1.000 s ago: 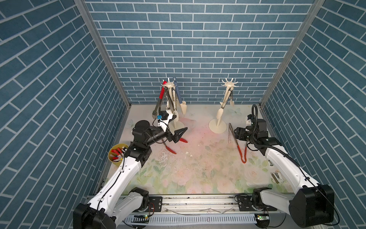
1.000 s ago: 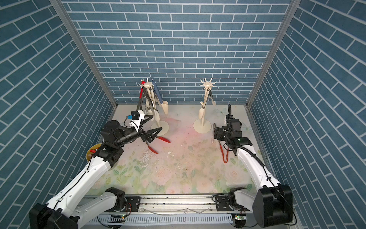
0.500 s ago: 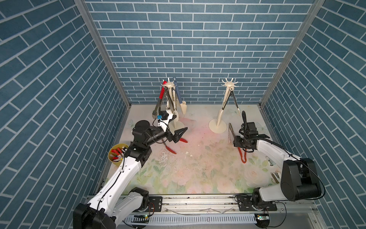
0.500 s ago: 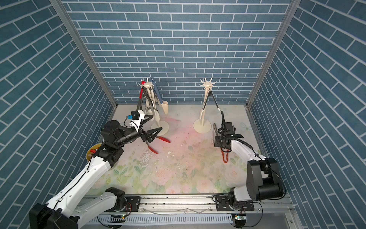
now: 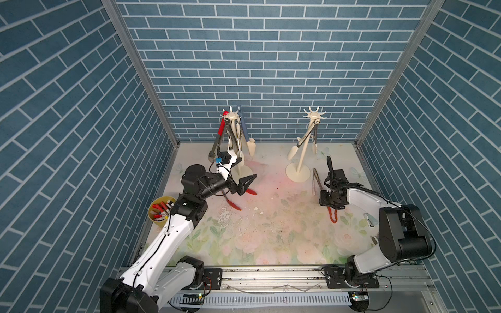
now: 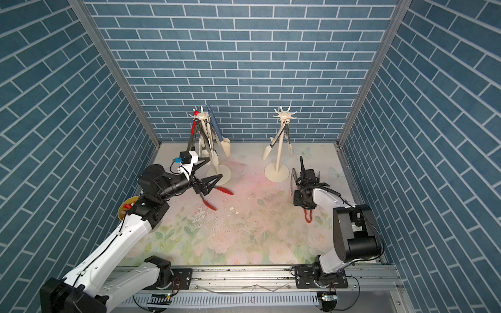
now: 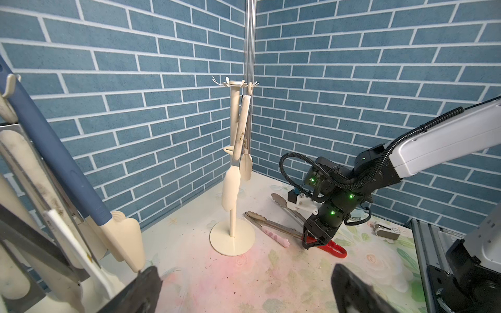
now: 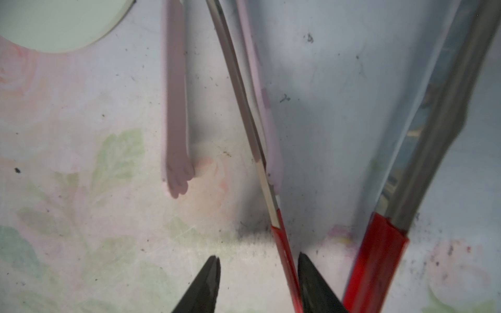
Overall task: Hang food tongs on kitchen utensil racks
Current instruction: Adjust the food tongs at the center of the board.
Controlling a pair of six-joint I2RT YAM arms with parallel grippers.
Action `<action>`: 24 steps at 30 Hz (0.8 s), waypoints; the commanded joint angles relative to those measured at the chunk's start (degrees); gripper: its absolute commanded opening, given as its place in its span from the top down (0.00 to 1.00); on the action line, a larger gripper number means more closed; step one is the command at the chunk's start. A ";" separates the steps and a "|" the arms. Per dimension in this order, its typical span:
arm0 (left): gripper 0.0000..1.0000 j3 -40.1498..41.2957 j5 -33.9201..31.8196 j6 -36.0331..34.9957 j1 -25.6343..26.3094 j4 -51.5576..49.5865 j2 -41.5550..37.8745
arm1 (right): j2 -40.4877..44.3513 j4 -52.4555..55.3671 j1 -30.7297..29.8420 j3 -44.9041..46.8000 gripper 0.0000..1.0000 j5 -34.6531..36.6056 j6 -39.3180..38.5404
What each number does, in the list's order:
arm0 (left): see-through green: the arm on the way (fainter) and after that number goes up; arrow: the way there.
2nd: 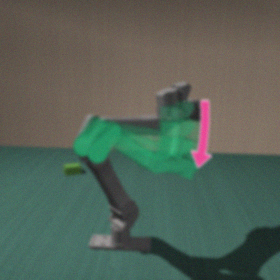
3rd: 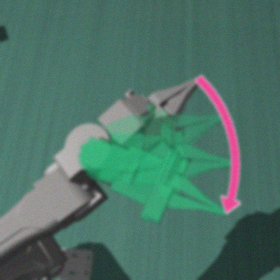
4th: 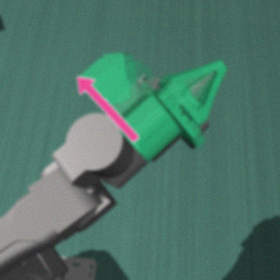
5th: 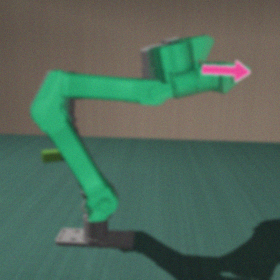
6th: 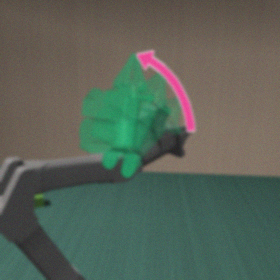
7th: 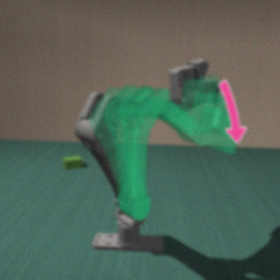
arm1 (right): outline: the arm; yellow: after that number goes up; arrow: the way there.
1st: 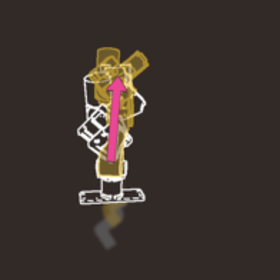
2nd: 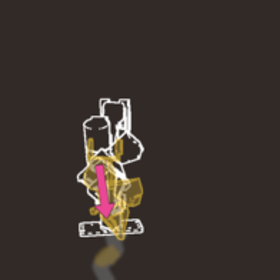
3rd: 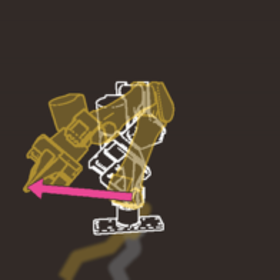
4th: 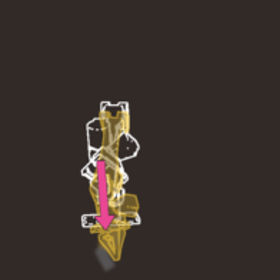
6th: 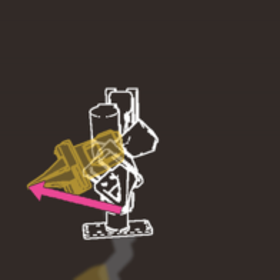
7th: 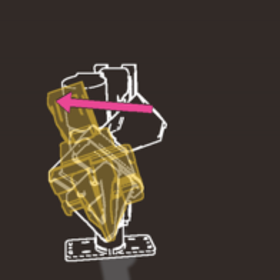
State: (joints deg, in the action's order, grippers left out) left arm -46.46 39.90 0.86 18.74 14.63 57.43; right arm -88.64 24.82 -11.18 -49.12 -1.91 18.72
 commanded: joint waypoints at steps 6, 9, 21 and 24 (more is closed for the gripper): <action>0.01 0.02 -0.28 -0.05 0.50 -0.06 -0.55 | -3.14 1.75 0.28 -2.16 0.58 -0.02 -0.13; 0.00 0.03 -0.35 -0.09 0.46 -0.23 -0.74 | -4.03 2.08 0.28 -2.53 0.61 0.51 -0.35; 0.01 -0.13 -0.09 -0.02 0.51 -0.25 -0.72 | -5.03 4.10 0.23 -2.97 0.69 2.95 -1.23; 0.01 -0.22 -0.09 0.01 0.51 -0.40 -0.59 | -5.80 4.51 0.28 -3.59 0.76 2.97 -1.41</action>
State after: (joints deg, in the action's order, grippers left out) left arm -46.46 39.86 0.84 19.05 14.35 57.43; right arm -93.06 26.76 -10.90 -51.11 0.25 17.58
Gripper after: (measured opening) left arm 0.994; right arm 0.260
